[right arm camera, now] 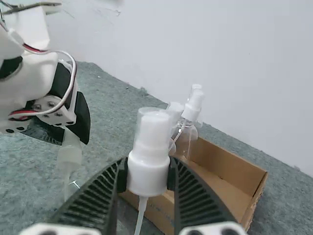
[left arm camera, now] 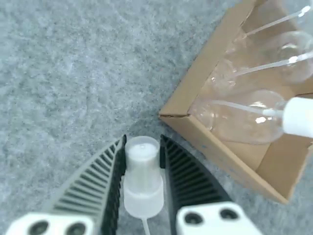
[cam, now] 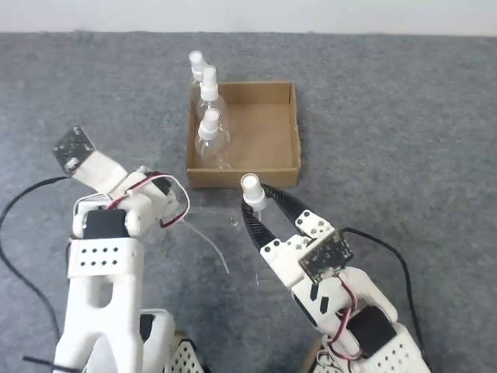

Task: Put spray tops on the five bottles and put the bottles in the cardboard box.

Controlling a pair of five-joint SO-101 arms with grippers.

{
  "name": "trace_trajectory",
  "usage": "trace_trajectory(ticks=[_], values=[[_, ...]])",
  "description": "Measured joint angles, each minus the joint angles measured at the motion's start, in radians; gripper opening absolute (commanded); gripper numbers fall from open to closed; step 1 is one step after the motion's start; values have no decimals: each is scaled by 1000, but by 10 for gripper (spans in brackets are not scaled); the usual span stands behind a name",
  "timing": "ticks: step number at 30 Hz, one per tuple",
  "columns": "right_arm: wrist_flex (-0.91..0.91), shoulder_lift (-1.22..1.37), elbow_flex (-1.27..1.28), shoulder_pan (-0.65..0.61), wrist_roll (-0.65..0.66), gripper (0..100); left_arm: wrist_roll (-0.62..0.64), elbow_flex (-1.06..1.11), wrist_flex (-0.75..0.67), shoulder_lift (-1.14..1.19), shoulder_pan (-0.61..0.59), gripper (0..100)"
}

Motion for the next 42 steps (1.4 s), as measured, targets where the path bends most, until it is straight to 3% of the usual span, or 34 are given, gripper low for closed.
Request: trace_trajectory(ticks=[14, 27, 42], values=[[-124, 0, 98, -2, 0, 6, 2, -181, 2, 0, -75, 12], [-124, 0, 98, -6, 0, 6, 40, -279, 109, -6, -81, 12], [-124, 0, 98, -6, 0, 6, -17, -163, 129, -6, -347, 13]])
